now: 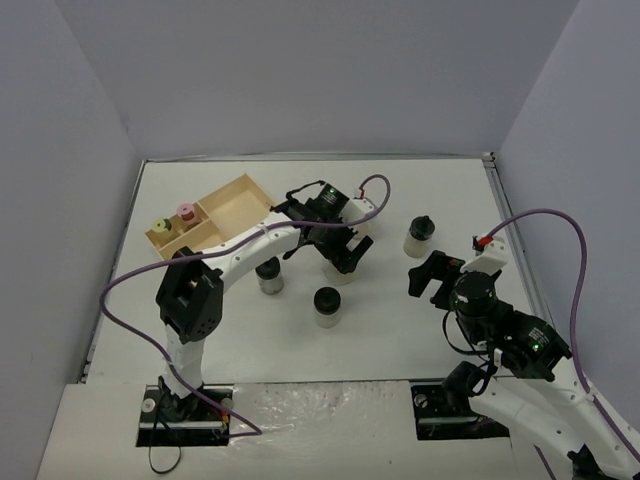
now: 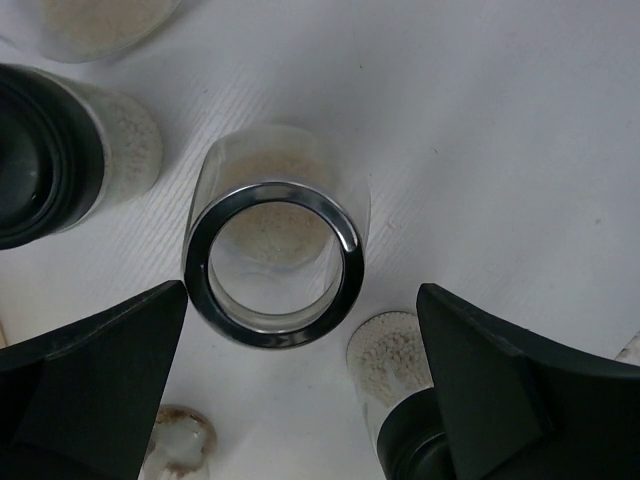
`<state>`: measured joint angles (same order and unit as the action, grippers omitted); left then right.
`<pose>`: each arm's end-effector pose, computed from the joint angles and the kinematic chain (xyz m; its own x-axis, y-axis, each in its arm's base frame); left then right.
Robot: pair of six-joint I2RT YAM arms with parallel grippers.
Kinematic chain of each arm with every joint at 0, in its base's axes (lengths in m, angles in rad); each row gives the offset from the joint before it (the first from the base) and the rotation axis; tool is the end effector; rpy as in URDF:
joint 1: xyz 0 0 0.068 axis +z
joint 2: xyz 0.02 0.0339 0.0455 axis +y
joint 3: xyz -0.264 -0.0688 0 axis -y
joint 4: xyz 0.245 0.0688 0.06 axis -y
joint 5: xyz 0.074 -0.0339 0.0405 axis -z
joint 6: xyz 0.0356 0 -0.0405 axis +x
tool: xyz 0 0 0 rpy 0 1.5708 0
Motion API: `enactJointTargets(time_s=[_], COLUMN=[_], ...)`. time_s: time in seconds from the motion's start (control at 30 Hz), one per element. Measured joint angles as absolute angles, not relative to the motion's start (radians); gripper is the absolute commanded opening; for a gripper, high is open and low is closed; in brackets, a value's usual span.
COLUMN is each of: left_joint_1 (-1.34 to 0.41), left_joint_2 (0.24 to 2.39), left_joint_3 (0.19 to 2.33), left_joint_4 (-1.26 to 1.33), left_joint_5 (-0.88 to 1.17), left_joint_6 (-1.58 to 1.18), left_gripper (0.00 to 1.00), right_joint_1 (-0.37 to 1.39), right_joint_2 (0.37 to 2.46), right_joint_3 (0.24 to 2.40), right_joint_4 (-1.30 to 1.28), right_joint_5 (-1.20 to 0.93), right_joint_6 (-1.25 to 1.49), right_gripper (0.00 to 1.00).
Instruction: Organize the condiment bottles
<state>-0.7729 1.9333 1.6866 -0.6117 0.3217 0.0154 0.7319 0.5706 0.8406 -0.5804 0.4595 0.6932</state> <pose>0.3045 -0.3127 0.2771 -0.5292 0.5366 -0.6573 0.8186 0.5267 -0.2292 0.0989 0.0676 0.3469 -0.3568 0.4494 -0.8190 -0.0739 0.8604 0.5043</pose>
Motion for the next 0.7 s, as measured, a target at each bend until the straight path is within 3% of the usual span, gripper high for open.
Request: enactJointTargets(time_s=[0.33,0.7], left_joint_1=[-0.794,-0.793], left_joint_2=[2.043,2.086], left_joint_3=[1.786,1.791], left_joint_4=[-0.668,-0.701], left_joint_5=[0.301,0.299], left_joint_6=[0.103,0.166], left_gripper=[0.96,0.84], right_joint_1=[0.732,0.732], right_joint_2=[0.575,0.569], right_joint_3=[0.834,0.825], right_joint_4=[-0.590,-0.594], right_joint_5=[0.458,0.457], right_joint_6=[0.708,0.711], right_gripper=[1.00,1.00])
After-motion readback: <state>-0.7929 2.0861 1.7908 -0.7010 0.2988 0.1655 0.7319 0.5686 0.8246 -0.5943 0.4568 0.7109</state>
